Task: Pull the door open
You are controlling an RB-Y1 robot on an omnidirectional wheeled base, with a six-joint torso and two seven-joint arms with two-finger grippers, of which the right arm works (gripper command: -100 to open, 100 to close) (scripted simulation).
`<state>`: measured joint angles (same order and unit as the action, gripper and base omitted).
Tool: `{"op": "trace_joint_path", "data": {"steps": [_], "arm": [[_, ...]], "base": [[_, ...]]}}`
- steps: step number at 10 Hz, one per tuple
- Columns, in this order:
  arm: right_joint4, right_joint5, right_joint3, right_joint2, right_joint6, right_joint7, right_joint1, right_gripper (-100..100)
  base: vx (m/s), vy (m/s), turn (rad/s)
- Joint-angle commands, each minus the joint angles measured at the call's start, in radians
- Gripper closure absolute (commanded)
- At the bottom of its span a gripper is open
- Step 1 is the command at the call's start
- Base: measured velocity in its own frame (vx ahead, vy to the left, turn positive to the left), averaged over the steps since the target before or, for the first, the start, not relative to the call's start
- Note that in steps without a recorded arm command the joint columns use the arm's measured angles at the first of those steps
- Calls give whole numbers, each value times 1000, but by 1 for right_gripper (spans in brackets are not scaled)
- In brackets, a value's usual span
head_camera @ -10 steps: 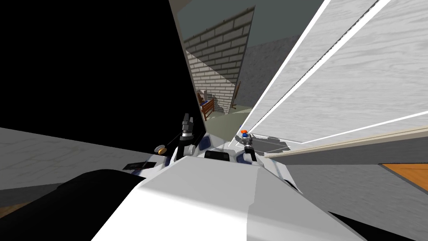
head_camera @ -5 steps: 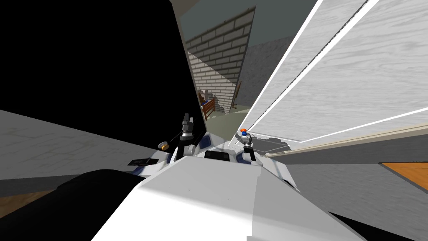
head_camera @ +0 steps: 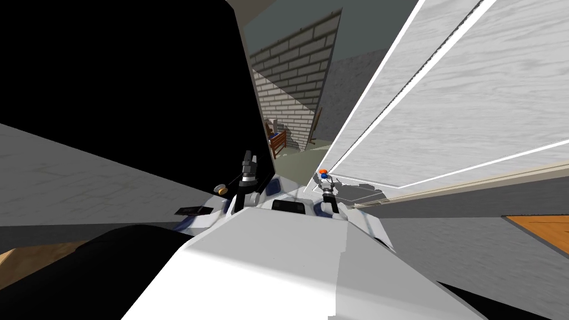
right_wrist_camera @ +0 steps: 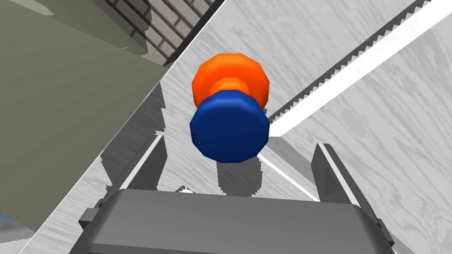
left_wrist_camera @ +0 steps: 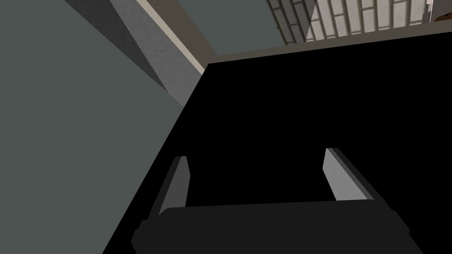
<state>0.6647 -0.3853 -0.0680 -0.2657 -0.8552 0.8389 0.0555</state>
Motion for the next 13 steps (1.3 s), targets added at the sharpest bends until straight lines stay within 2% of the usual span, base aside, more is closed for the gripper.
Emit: {"op": "trace_joint_path", "data": {"steps": [1,2,4,5,6,7,9,12,13], "arm": [[6,-22,-12,3,3,50,0,-100],[6,-22,-12,3,3,57,0,-100],[19,-60,-33,8,9,122,-1,-100],[19,-60,-33,8,9,140,-1,-100],[25,-79,-43,10,12,174,-2,-100],[25,-79,-43,10,12,181,-2,-100],[38,-115,-63,15,19,246,-3,-100],[43,-133,-73,17,22,305,-4,-100],[49,-149,-81,19,24,344,-4,-100]], "base": [[-51,-15,31],[-42,-14,17],[-69,-17,50],[-56,-18,14],[-57,-22,27],[-43,-13,18],[-60,-14,42],[-56,-19,20],[-46,-14,26]]}}
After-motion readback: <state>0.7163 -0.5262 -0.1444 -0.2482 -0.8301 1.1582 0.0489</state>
